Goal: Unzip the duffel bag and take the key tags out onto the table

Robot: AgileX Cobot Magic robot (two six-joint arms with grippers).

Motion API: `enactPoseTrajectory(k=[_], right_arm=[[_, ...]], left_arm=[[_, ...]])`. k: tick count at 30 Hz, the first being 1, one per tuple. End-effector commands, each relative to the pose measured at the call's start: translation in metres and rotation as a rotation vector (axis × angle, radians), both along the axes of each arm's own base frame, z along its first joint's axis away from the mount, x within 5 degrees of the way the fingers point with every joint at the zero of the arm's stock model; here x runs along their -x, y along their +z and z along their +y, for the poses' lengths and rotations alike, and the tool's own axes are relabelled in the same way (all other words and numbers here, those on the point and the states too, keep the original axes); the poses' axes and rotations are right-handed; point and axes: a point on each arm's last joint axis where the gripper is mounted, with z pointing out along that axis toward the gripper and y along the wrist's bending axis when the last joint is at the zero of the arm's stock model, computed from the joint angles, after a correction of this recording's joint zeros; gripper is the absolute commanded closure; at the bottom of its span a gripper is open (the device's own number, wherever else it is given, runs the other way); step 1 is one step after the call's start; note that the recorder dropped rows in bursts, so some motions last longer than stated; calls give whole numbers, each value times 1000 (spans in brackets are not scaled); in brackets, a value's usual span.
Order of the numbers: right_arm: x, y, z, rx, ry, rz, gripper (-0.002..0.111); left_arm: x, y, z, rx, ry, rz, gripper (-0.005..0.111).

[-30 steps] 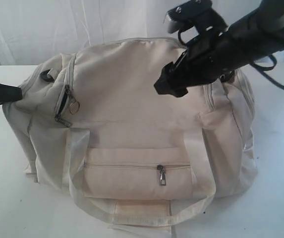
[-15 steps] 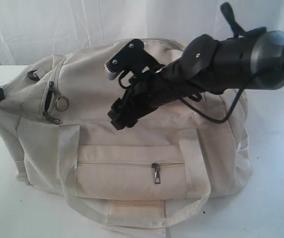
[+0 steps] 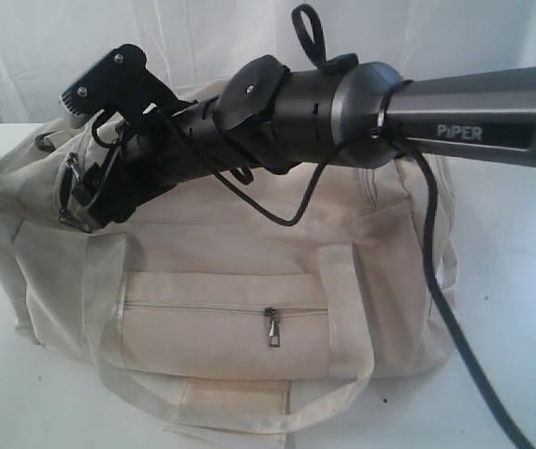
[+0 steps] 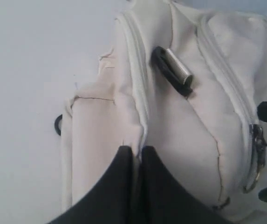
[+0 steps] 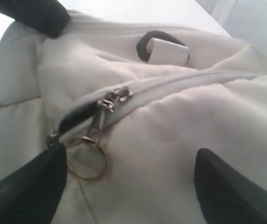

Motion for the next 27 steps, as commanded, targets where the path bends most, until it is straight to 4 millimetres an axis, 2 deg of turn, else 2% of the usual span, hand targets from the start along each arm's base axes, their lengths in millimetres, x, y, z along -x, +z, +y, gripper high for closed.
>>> enactPoseTrajectory(k=[1, 6, 8, 12, 16, 21, 24, 27], right_arm=[[-4, -8, 8, -6, 4, 19, 41], [1, -13, 14, 3, 22, 28, 54], [4, -14, 18, -6, 31, 44, 55], [11, -14, 33, -26, 52, 43, 54], [16, -14, 47, -42, 69, 27, 47], [15, -20, 53, -47, 61, 35, 46], [14, -23, 54, -54, 49, 49, 53], [13, -25, 54, -53, 42, 48, 67]], left_arm=[[2, 6, 27, -72, 192, -17, 107], [2, 6, 30, -79, 209, -18, 107], [2, 5, 32, -90, 224, -16, 107], [2, 5, 35, -113, 258, -12, 107], [1, 5, 37, -121, 269, -11, 107], [2, 5, 36, -115, 260, -12, 107], [2, 5, 35, -110, 249, -14, 107], [2, 6, 33, -101, 237, -16, 107]])
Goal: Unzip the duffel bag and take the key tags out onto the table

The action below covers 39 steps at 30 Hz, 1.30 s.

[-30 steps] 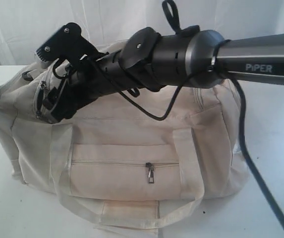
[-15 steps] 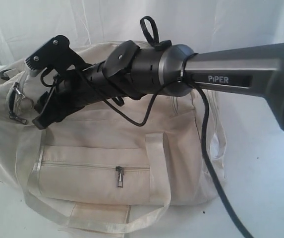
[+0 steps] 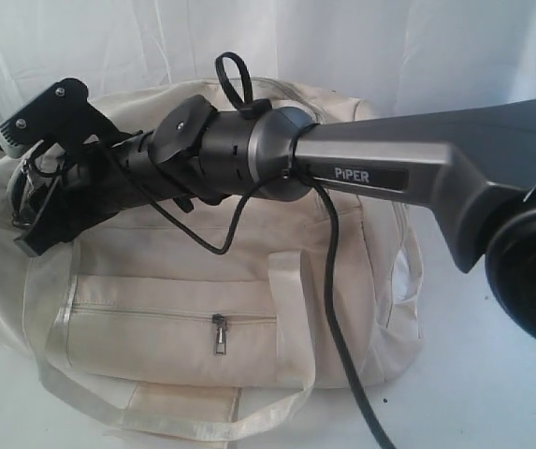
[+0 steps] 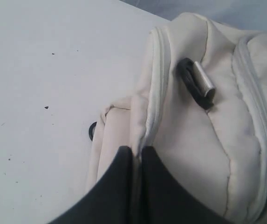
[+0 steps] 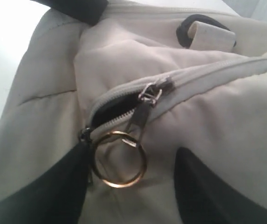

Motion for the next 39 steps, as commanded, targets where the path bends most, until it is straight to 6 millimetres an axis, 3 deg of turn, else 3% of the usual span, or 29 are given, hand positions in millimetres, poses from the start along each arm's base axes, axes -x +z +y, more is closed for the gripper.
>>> enactPoseTrajectory(k=[1, 8, 11, 13, 14, 15, 16, 18, 19, 21, 24, 27, 31, 35, 37, 39], right_arm=[[-2, 1, 1, -13, -19, -11, 73], [-7, 3, 0, -32, -68, -30, 97], [-7, 7, 1, -39, -66, -33, 105], [-7, 11, 2, -50, -60, -37, 108], [-7, 15, 4, -60, -55, -41, 108], [-7, 19, 3, -65, -49, -44, 108], [-6, 26, 2, -75, -47, -55, 108], [-6, 36, -1, -81, -40, -90, 108], [-6, 38, -2, -74, -34, -108, 108], [-7, 40, -4, -53, -20, -151, 108], [-11, 40, -6, -53, -35, -158, 108], [-18, 42, -9, -63, -77, -185, 108], [-18, 42, -9, -62, -76, -184, 108], [-13, 38, -9, -39, -13, -125, 108], [-9, 34, -10, -16, 42, -66, 100], [-8, 30, -12, 8, 73, -52, 85]], left_arm=[[1, 4, 7, -13, 59, -17, 107], [4, 8, -5, -3, -95, -70, 107], [6, 11, -9, -18, -171, -110, 100], [6, 13, -12, -25, -208, -133, 89], [6, 14, -12, -31, -212, -151, 75], [6, 14, -12, -36, -214, -155, 69], [4, 15, -10, -29, -188, -166, 52], [2, 20, -10, 24, -153, -204, 35], [2, 22, -11, 37, -162, -215, 33], [5, 23, -18, 44, -244, -236, 34], [10, 15, -20, -10, -305, -181, 50], [13, 7, -38, -52, -403, -189, 64], [12, 4, -64, -84, -514, -210, 54], [11, 3, -62, -102, -493, -203, 51], [11, 3, -61, -102, -488, -203, 51], [11, 4, -61, -105, -488, -206, 51]])
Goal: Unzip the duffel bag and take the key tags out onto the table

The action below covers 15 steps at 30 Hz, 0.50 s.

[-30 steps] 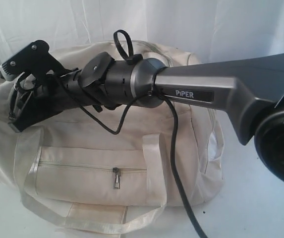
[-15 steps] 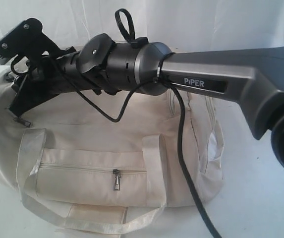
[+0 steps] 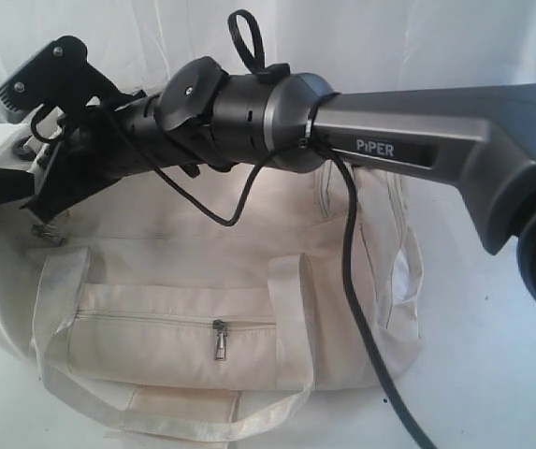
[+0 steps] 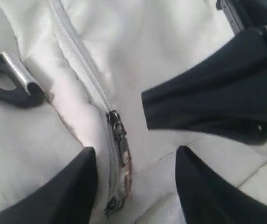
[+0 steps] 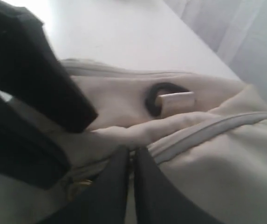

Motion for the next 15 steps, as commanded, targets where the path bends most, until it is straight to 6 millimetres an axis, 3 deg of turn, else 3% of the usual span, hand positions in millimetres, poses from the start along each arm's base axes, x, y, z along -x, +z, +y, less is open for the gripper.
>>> enactPoseTrajectory(k=[1, 3, 6, 15], right_arm=[[2, -1, -5, 36, 63, 47, 75], [-1, -4, -8, 42, 49, 51, 55], [-4, -9, -12, 59, 28, 89, 40], [-11, -32, -15, 133, -4, 94, 40]], left_arm=[[3, 2, 0, -16, 3, -14, 51], [3, 3, 1, -30, 20, -20, 51], [0, 3, 6, -77, 85, -21, 51], [-4, -1, 14, -132, 172, -10, 51]])
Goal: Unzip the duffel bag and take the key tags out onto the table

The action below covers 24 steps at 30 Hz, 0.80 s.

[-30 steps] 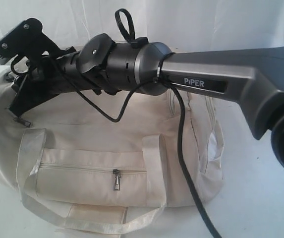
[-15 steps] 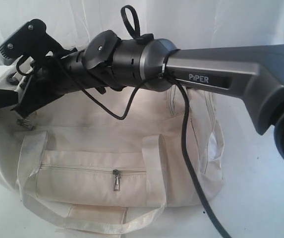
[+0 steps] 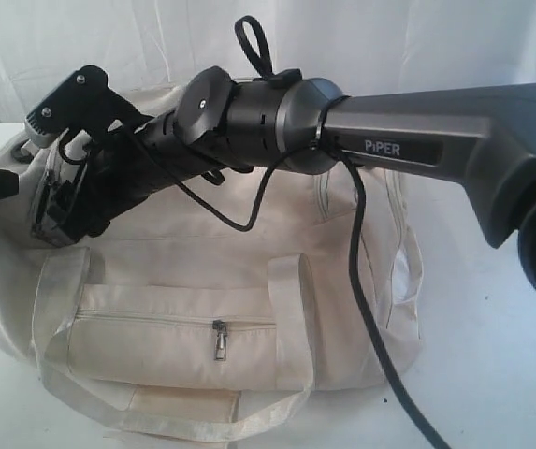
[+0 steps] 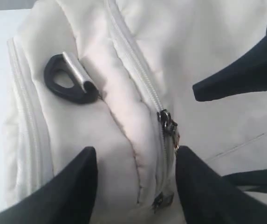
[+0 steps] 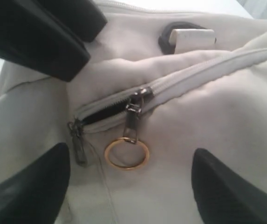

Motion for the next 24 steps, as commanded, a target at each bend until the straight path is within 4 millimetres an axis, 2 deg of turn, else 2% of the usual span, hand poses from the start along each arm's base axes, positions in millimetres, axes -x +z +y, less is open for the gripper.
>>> enactPoseTrajectory(k=[1, 6, 10, 15, 21, 24], right_arm=[[-7, -16, -1, 30, -17, 15, 40], [-13, -34, 2, 42, -50, 12, 43], [-15, -34, 2, 30, -71, -6, 49], [-15, -30, 4, -14, -97, 40, 49], [-13, -31, 6, -28, -94, 98, 44], [-12, -36, 9, -29, -93, 110, 44]], left_arm=[[-1, 1, 5, -40, 57, -5, 51], [-3, -2, 8, -68, 86, -1, 51], [-7, -11, 11, -72, 105, 31, 51], [-9, -23, 7, -63, 86, 74, 51], [-9, -24, 6, -71, 89, 76, 51], [-9, -24, 5, -65, 80, 75, 57]])
